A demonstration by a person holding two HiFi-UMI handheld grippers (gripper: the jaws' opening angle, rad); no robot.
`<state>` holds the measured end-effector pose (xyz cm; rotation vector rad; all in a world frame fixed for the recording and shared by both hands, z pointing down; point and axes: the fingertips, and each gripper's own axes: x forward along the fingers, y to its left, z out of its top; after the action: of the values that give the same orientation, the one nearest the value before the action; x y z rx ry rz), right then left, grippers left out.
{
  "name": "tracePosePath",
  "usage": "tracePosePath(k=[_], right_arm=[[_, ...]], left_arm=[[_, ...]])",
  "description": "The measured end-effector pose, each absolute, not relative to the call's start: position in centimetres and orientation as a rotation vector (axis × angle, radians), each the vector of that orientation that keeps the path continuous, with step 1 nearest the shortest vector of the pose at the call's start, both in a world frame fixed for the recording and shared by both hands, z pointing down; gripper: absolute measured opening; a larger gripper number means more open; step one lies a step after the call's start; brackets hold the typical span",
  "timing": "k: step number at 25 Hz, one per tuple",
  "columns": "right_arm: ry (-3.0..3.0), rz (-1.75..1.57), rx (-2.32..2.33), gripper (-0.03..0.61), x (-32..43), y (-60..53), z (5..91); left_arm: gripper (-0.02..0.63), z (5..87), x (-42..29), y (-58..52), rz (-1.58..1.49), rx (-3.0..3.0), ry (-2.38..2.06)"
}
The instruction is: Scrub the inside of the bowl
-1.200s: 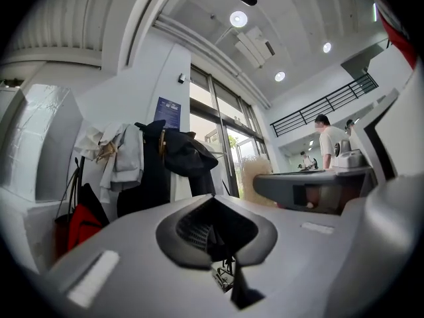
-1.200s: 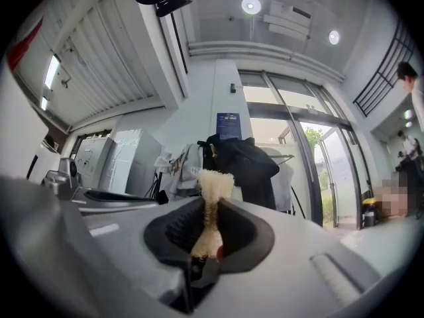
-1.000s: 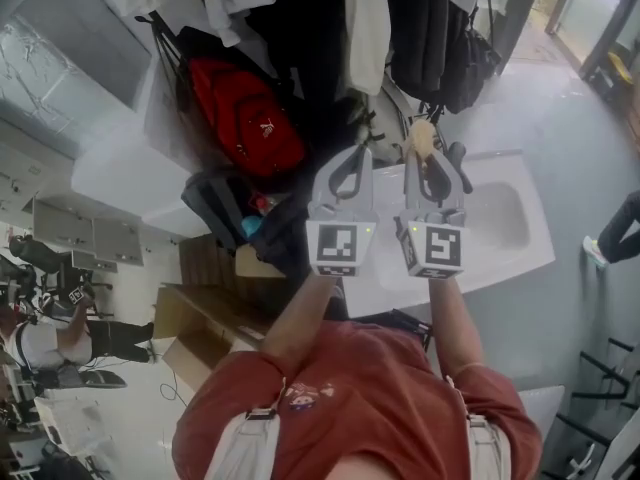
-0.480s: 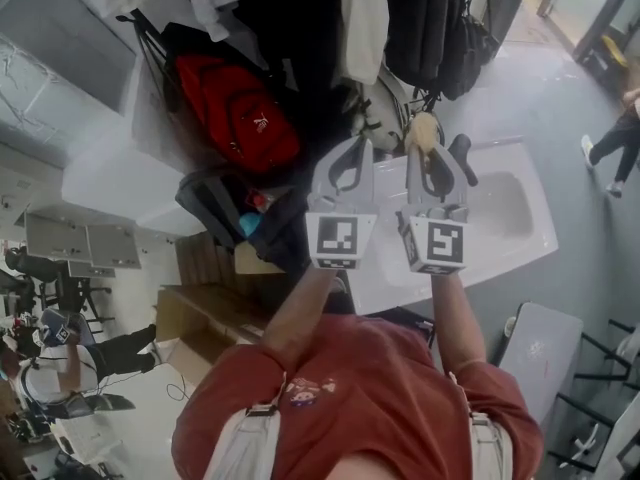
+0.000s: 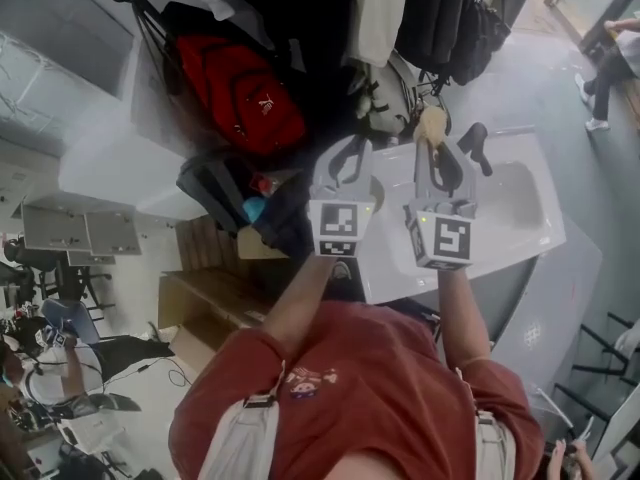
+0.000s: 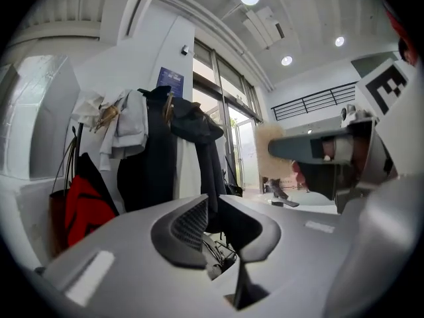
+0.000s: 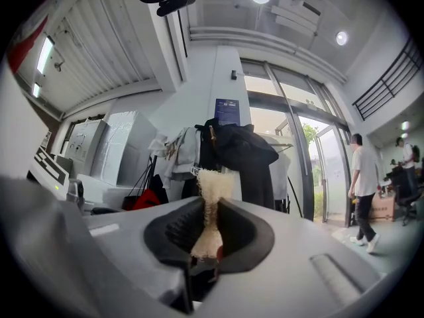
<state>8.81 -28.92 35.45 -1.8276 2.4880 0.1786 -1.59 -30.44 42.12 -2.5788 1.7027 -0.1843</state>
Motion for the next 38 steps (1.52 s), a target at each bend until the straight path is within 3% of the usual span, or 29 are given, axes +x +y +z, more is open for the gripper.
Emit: tracePosePath(k=[10,25,32,38], right_arm=[[2.5,0.15,-1.841,0.049,7.9,-28.9,37.2],[2.548,0.126,-1.87,0.049,6.8,-28.8,38.7],[2.572,0.118,-1.879,0.049,6.5,-28.8,39.7],[2.567,0.115,-1.894,0.049,7.1,-29.0,40.0]], left_arm=[[0.121,50.7,-4.3,-30.4,-0.388,-2.709,1.822],[0.158,61.9,-6.4,-28.4,-0.704,-2.861,1.963],[0.156,64.9,-6.5,-27.8,-0.706,-2.983,2.046],[0.101,66.6,-6.3,-27.2,-0.733,-3.044,2.12]])
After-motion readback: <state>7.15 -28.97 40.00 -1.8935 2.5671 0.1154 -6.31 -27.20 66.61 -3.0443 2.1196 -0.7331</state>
